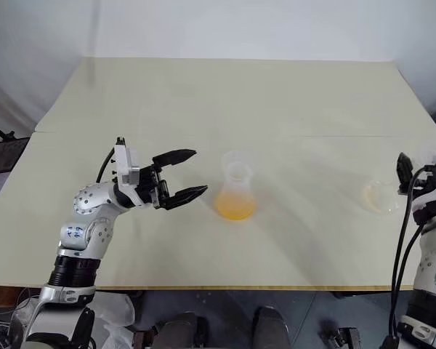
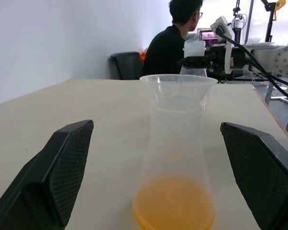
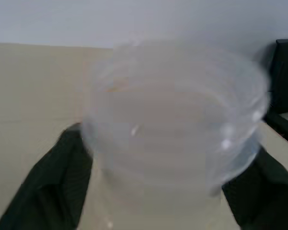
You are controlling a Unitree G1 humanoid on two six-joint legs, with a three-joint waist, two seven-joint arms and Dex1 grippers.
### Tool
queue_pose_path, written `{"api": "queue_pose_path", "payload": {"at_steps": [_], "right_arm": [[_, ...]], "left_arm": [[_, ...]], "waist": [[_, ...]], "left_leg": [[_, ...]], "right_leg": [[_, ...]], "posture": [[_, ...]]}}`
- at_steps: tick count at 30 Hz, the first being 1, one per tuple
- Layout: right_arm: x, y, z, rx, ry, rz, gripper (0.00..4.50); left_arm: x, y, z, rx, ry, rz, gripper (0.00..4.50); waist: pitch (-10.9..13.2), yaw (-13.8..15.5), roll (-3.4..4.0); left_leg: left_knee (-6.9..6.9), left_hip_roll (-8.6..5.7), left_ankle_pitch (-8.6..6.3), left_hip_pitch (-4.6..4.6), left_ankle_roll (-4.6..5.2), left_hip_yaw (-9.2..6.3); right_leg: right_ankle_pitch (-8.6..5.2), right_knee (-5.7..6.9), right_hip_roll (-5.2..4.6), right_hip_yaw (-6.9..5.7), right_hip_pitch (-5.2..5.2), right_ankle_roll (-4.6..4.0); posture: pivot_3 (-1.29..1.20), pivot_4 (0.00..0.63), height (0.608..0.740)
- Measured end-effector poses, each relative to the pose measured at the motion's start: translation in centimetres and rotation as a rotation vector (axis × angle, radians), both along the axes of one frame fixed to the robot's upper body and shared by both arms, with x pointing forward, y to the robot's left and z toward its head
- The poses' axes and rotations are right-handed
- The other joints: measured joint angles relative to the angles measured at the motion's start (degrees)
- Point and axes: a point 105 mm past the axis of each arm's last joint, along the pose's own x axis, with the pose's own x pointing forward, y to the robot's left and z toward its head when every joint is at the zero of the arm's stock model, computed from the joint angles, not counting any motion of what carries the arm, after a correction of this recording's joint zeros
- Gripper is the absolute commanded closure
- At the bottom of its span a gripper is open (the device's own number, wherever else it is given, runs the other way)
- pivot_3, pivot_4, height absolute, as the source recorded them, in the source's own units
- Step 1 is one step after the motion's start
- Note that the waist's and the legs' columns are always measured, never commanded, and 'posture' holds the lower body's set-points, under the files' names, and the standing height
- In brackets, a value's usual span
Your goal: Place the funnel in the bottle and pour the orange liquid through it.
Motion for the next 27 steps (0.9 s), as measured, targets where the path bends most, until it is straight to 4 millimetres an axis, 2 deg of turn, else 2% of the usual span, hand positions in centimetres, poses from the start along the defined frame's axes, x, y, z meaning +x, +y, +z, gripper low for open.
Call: {"api": "queue_pose_path", "payload": {"at_steps": [2,5,12,15,21,24,27], "right_arm": [[0.0,0.2,0.0,0.024,-0.014,0.012,0.01],[-0.5,0.0,1.1,0.038,-0.068,0.014,0.01],[-3.0,-0.6,5.2,0.040,-0.262,-0.010,0.01],[-3.4,0.0,7.1,0.011,-0.319,0.015,0.01],[-3.6,2.0,11.7,-0.025,-0.488,0.101,0.01],[-2.6,4.7,13.2,-0.075,-0.483,0.260,0.01],[-2.0,7.7,13.1,-0.150,-0.408,0.454,0.01]], "left_arm": [[0.0,0.0,0.0,0.001,-0.001,-0.004,0.00],[0.1,0.0,0.2,0.002,-0.004,-0.006,0.00],[0.5,0.6,-0.1,0.004,0.012,0.010,0.00],[0.6,0.8,0.0,0.001,0.013,0.020,0.00],[0.9,1.2,-0.3,-0.006,0.051,0.031,0.00],[1.0,1.9,-0.5,0.014,0.080,0.052,0.00],[0.9,3.0,-0.9,0.048,0.104,0.088,0.00]], "waist": [[0.00,-0.10,0.00],[0.00,-0.10,0.01],[0.00,0.10,0.01],[0.00,0.03,0.01],[0.00,-0.15,0.01],[0.00,-0.19,0.01],[0.00,-0.17,0.01]], "left_leg": [[0.00,0.01,0.00,0.01,0.00,0.00],[0.00,0.01,0.00,0.01,0.00,-0.01],[0.00,0.00,0.00,0.01,0.00,-0.04],[0.00,0.01,0.00,0.02,0.00,-0.05],[-0.01,0.02,0.00,0.04,0.00,-0.10],[-0.02,0.04,0.00,0.05,0.00,-0.11],[-0.05,0.03,0.00,0.04,0.00,-0.12]], "right_leg": [[0.00,0.00,0.01,0.01,0.00,0.00],[0.00,0.00,0.01,0.00,0.00,0.00],[0.00,0.00,0.00,0.00,0.00,0.00],[0.00,-0.01,0.01,0.01,0.00,0.00],[0.00,0.00,0.02,0.03,-0.02,0.00],[0.00,0.01,0.03,0.02,-0.02,0.00],[0.00,0.00,0.03,0.01,-0.02,0.00]], "posture": [[0.00,0.150,0.740],[0.00,0.150,0.740],[0.00,0.150,0.740],[0.00,0.150,0.740],[0.00,0.150,0.740],[0.00,0.150,0.740],[0.00,0.150,0.740]]}}
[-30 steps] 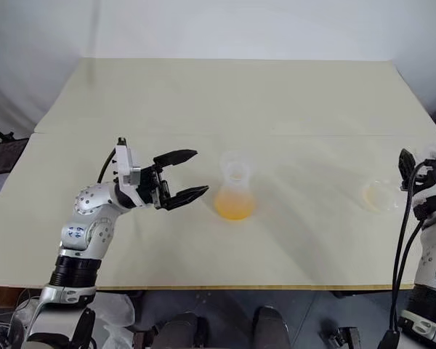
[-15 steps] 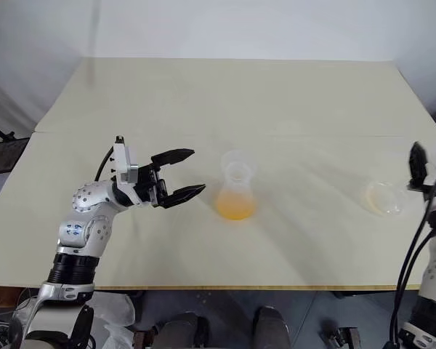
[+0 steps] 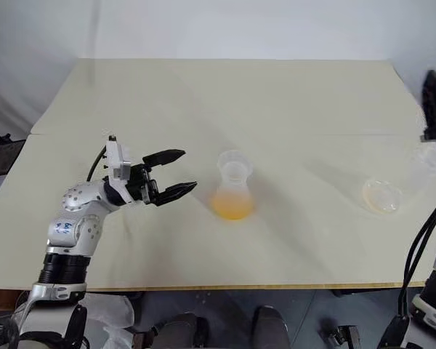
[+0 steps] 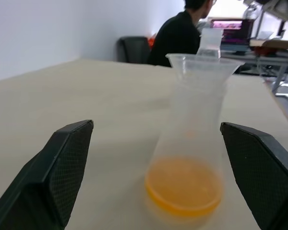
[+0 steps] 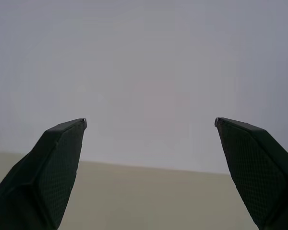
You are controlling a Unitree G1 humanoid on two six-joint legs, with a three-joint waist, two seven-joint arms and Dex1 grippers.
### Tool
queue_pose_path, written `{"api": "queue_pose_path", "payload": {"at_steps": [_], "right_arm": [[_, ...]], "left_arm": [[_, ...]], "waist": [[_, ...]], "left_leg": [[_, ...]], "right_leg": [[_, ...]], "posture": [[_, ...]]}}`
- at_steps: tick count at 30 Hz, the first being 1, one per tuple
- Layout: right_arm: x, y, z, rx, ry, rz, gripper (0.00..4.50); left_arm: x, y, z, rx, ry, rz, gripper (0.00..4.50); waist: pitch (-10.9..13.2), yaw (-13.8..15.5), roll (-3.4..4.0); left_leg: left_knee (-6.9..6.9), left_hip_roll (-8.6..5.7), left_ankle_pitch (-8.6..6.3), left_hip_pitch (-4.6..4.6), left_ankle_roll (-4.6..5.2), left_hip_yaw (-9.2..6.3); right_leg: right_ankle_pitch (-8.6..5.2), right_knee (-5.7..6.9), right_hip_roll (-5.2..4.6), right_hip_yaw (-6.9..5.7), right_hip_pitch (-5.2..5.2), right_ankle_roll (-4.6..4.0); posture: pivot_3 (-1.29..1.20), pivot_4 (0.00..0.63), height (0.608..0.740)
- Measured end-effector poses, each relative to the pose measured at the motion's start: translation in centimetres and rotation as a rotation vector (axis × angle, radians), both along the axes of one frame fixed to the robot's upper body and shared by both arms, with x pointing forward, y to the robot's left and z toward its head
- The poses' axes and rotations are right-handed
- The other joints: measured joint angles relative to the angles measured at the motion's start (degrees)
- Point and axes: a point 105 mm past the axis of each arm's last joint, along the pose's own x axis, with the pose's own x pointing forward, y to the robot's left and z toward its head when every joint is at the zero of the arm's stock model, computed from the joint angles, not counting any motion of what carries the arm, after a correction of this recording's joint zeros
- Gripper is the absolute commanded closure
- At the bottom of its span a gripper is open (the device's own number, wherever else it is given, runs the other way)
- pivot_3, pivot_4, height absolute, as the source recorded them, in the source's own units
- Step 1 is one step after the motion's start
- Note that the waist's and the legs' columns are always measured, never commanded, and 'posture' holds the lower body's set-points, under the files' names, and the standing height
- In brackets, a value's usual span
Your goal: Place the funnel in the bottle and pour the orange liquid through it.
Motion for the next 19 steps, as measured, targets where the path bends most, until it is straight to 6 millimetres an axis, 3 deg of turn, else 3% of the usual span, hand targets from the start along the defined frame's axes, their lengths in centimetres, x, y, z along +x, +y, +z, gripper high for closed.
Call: {"api": "queue_pose_path", "payload": {"at_steps": [3,6,10,16,19], "right_arm": [[0.3,2.7,-2.3,-0.099,0.093,0.160,0.01],[0.2,4.8,-6.1,-0.163,0.224,0.321,0.01],[-1.7,7.3,-11.2,-0.369,0.365,0.518,0.01],[-4.2,7.5,-16.0,-0.527,0.451,0.625,0.01],[-4.1,6.8,-15.9,-0.540,0.434,0.590,0.01]], "left_arm": [[-0.3,1.3,-0.9,0.038,0.031,0.035,0.00],[-1.0,2.4,-1.7,0.090,0.045,0.055,0.00],[-2.0,3.4,-2.9,0.150,0.063,0.073,0.00],[-2.9,4.9,-4.6,0.177,0.074,0.130,0.00],[-3.1,5.2,-4.7,0.177,0.058,0.150,0.00]], "waist": [[0.01,0.13,-0.03],[0.02,0.71,-0.03],[0.02,1.55,-0.03],[0.03,1.65,-0.06],[0.03,1.61,-0.06]], "left_leg": [[0.01,-0.04,0.00,-0.04,0.00,0.00],[0.01,-0.05,0.00,-0.05,0.01,-0.02],[0.00,-0.04,0.00,-0.06,0.00,0.01],[0.05,-0.03,0.00,-0.04,0.00,0.03],[0.07,0.01,0.00,0.02,0.00,-0.07]], "right_leg": [[0.00,-0.02,-0.02,-0.01,0.00,0.00],[0.00,-0.03,-0.03,-0.03,0.02,0.00],[0.00,-0.09,-0.02,-0.05,0.03,0.00],[0.00,-0.13,-0.03,-0.05,0.06,0.00],[0.00,-0.12,-0.02,0.00,0.06,0.00]], "posture": [[0.00,0.150,0.740],[0.00,0.150,0.740],[0.00,0.150,0.740],[0.00,0.150,0.740],[0.00,0.150,0.740]]}}
